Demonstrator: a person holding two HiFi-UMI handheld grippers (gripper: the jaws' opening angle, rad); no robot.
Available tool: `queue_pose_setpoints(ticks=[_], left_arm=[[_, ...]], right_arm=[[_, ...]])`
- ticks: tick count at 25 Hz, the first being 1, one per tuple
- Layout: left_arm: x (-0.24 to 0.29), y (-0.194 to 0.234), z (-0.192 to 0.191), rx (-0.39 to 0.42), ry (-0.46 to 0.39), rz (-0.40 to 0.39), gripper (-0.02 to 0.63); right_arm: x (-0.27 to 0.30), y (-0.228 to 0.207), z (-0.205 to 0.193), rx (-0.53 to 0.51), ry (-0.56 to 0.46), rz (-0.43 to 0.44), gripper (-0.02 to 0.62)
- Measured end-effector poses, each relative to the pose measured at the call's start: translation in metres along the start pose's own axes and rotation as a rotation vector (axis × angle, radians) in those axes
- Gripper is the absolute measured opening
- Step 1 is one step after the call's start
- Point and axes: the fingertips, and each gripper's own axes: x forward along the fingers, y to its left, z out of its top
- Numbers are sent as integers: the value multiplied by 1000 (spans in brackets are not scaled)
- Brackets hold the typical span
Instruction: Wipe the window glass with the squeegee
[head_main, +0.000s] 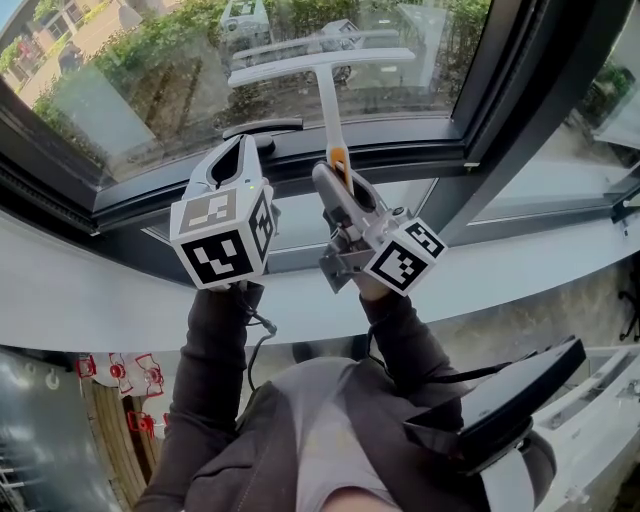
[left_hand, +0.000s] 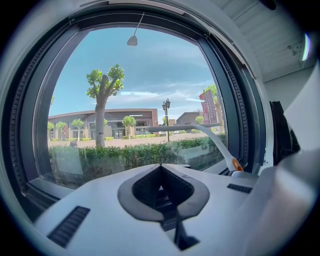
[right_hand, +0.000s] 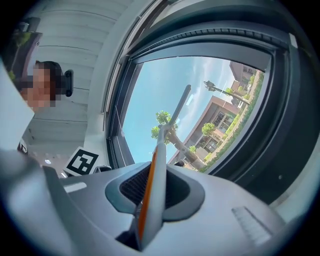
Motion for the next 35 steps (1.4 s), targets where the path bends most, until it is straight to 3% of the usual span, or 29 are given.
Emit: queue_pose_setpoints(ticks=[35], left_arm=[[-7, -9, -13, 11, 15, 9, 2]], right_arm=[[-35, -28, -45, 97, 49, -79, 58]])
